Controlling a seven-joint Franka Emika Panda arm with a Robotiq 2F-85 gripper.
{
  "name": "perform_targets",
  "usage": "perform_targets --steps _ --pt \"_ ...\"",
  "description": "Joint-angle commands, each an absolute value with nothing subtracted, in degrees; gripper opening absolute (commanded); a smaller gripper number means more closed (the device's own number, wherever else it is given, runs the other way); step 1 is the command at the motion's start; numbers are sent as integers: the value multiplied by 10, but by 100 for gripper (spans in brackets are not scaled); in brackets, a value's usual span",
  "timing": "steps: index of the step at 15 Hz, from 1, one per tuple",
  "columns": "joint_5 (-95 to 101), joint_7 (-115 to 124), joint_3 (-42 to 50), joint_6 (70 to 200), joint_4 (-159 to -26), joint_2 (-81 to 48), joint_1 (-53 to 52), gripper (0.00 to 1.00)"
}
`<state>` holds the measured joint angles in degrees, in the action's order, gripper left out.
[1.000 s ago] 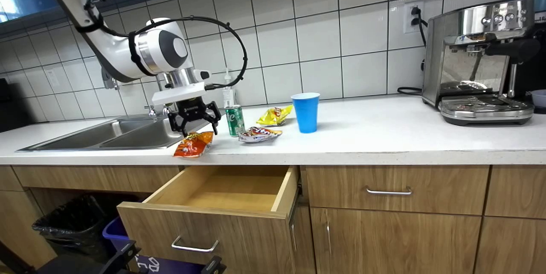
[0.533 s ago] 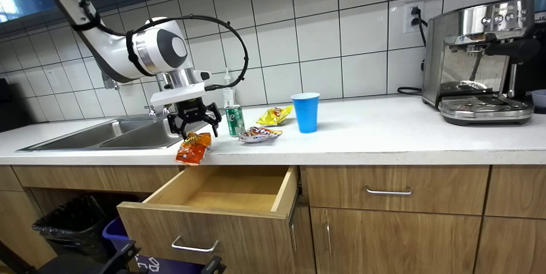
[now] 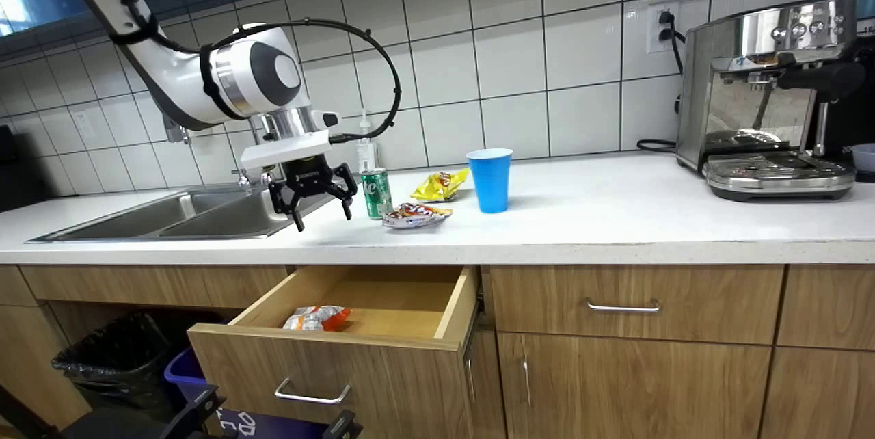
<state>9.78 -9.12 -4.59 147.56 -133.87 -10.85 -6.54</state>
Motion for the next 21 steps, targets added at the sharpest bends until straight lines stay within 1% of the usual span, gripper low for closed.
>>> perform_targets --steps 1,14,21 --pt "92 -108 -51 1479 -1361 -80 -57 100" --pt "24 -47 -47 1459 -1347 -49 -57 100" --pt "25 2 -37 1462 -1340 -16 -55 100"
